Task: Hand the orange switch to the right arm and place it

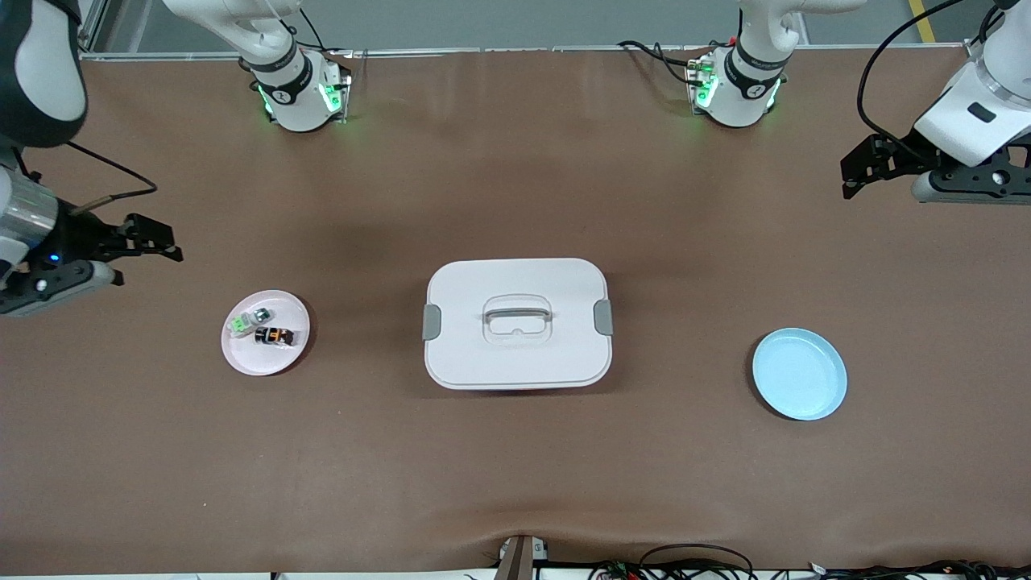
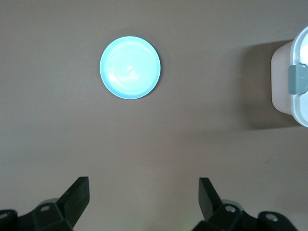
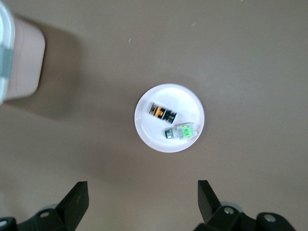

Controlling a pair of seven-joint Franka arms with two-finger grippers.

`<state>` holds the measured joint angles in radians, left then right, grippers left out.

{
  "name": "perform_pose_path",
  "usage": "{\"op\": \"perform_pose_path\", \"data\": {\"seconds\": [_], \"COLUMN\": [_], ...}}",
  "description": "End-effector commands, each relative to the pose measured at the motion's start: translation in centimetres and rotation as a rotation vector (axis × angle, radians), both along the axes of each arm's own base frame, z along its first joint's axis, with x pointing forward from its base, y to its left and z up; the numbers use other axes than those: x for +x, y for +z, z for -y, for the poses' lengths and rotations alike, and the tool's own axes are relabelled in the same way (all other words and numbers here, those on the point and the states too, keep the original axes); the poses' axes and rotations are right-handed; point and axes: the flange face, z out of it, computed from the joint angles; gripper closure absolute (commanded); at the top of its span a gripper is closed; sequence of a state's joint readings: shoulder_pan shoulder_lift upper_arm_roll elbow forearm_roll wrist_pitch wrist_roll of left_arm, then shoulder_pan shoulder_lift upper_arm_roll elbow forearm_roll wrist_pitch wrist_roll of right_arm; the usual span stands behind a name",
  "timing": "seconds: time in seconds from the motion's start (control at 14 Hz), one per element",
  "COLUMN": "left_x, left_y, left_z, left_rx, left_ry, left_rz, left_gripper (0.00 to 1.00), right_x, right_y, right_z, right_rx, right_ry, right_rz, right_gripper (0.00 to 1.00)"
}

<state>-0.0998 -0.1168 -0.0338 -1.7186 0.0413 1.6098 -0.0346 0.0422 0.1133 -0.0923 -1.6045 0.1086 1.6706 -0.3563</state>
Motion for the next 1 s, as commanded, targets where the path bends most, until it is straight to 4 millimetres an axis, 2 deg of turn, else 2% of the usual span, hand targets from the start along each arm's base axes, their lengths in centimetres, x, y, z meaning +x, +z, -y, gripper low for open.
{"op": "perform_pose_path", "data": {"seconds": [0.0,0.14,0.43,0.57,0.93], "left_x": [-0.4,-0.4,-0.5,-0.5,-1.0], "left_y": [0.2,0.1,0.1,0.1,0.8], "left_z": [-0.1,-0.2,-0.2,-0.2,0.0], "left_rx": [-0.023,-0.023,-0.023,-0.023,-0.046], "left_ry": [-0.02,-0.019,-0.017,-0.017,-0.018], "left_rz": [0.01,0.008,0.007,0.01,0.016], "left_gripper": [0.0,0.0,0.0,0.0,0.0], "right_x": [0.4,0.5,-0.2,-0.9,-1.3], "right_y": [2.8,4.3,4.9,6.5,7.0], "right_z": [0.5,0.4,0.1,-0.3,0.6], "right_rx": [-0.026,-0.027,-0.094,-0.144,-0.144], "right_ry": [-0.112,-0.141,-0.118,-0.1,-0.163], "right_rz": [0.031,0.061,0.043,0.071,0.075], "right_gripper": [0.0,0.0,0.0,0.0,0.0]}}
